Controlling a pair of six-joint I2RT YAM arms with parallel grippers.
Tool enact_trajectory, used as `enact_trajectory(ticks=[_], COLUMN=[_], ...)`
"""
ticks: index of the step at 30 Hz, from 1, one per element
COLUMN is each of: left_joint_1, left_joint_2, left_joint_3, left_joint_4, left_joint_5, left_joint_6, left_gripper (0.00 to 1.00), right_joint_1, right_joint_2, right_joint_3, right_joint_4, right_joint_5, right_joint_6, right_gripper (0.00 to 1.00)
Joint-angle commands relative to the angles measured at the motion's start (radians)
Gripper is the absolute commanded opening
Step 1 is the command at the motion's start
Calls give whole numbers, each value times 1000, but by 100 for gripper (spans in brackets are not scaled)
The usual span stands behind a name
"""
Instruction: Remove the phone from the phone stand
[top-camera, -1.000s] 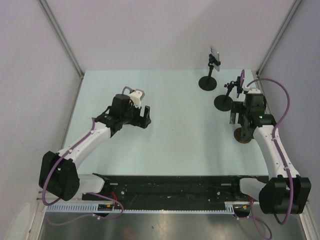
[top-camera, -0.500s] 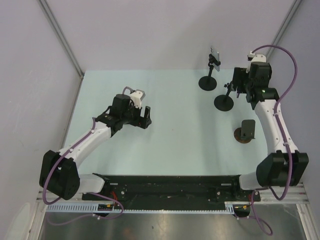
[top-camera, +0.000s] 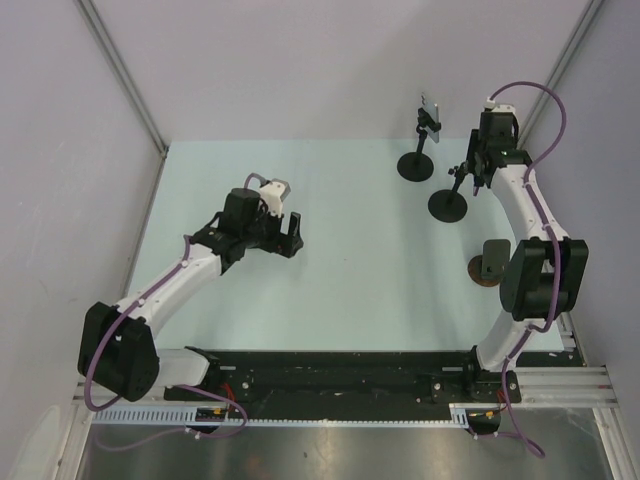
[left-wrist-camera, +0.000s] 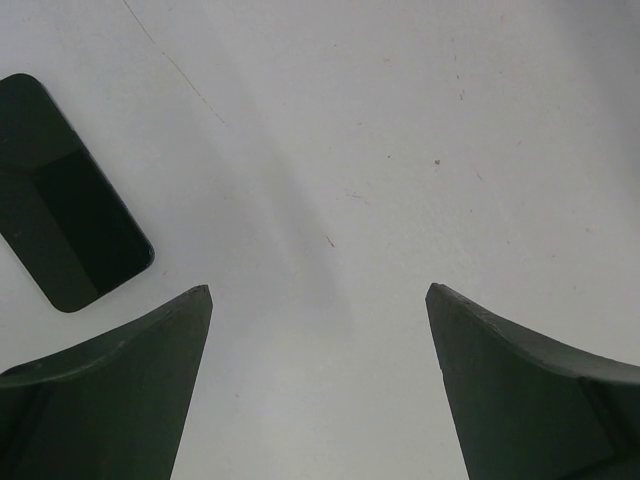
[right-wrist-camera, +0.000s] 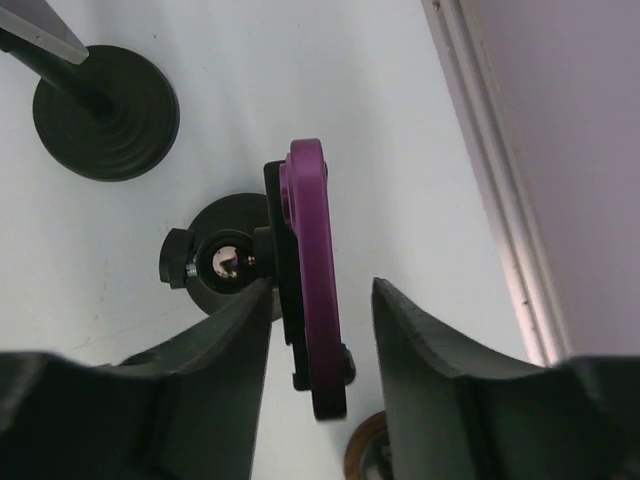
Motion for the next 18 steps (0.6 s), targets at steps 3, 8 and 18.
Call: enact_trajectory(ticks=[3,8,18], left_joint_1=[2,1,-50], left_joint_2=[-41,-45,-87], left_joint_3=[16,16,18], left_joint_4=[18,21,43], left_joint_5=[29,54,68], left_joint_6=[8,7,40], left_gripper=[94,94,94], right_joint_1=[40,111,335], right_joint_2=[-12,-71,-238], right_joint_3=[29,14,-109], right_joint_4=[46,41,61], right_joint_5=[23,10,-105], right_joint_6=[-1,-27,11], right_gripper=[27,0,0])
